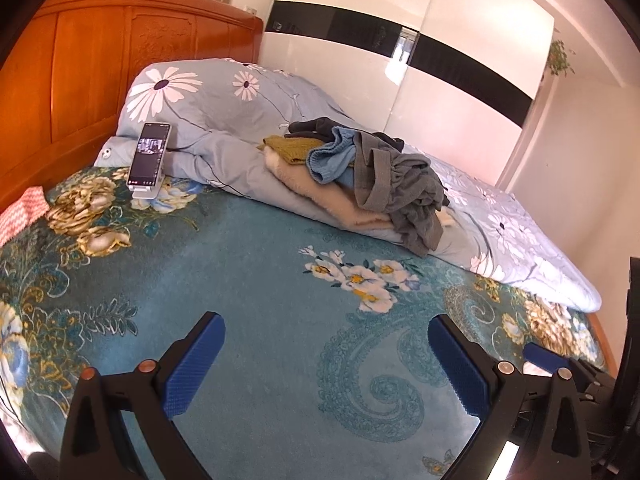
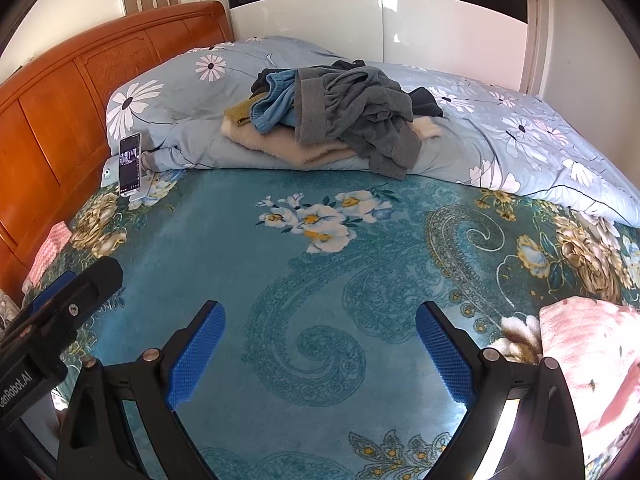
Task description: Fold clothes
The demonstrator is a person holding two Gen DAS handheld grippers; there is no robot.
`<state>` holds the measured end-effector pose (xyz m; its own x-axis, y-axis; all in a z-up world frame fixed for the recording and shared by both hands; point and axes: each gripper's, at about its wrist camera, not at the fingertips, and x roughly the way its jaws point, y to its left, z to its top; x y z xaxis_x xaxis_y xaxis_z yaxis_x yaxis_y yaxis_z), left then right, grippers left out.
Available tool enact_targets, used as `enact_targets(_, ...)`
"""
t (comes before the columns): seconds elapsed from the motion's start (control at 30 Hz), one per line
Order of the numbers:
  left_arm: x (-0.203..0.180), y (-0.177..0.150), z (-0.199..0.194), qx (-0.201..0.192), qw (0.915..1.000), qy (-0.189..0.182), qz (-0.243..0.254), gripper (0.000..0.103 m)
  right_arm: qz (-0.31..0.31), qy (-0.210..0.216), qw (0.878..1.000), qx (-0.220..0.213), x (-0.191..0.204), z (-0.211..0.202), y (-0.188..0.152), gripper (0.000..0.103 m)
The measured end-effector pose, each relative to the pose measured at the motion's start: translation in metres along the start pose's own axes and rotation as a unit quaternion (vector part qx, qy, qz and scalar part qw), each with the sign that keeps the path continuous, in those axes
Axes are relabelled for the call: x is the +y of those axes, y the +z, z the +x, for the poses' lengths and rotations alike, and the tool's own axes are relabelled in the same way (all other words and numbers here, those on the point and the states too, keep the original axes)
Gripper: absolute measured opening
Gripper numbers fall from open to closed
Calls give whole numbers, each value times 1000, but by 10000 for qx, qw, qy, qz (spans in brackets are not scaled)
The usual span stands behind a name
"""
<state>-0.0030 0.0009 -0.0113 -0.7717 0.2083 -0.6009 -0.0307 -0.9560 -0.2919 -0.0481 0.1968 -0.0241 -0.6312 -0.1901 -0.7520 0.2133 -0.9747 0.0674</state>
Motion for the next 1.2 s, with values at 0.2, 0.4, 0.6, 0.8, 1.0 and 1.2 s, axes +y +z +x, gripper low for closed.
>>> enact_targets(0.2, 1, -5, 5, 90, 9999, 29, 58, 103, -48, -48, 9999, 76, 2, 2, 3, 97)
enact_targets(0.4, 4, -5, 9, 151, 9999, 14, 33, 103, -64, -85, 9998, 167, 4, 7, 1, 97)
enact_targets(0.6, 10, -6, 18, 253, 9997, 9, -50, 103, -109, -125, 9994, 297, 6, 14, 1, 97)
enact_targets(0.8, 16, -8, 31, 375, 9992, -11, -143, 103, -160, -163, 9987, 452, 8, 27, 2, 97)
enact_targets(1.0, 22, -10, 46, 521, 9983, -43, -251, 103, -233, -210, 9975, 630, 11, 41, 3, 97)
enact_targets(1.2, 31, -8, 61, 596, 9978, -17, -300, 103, -395, -324, 9957, 777, 11, 59, 10, 97)
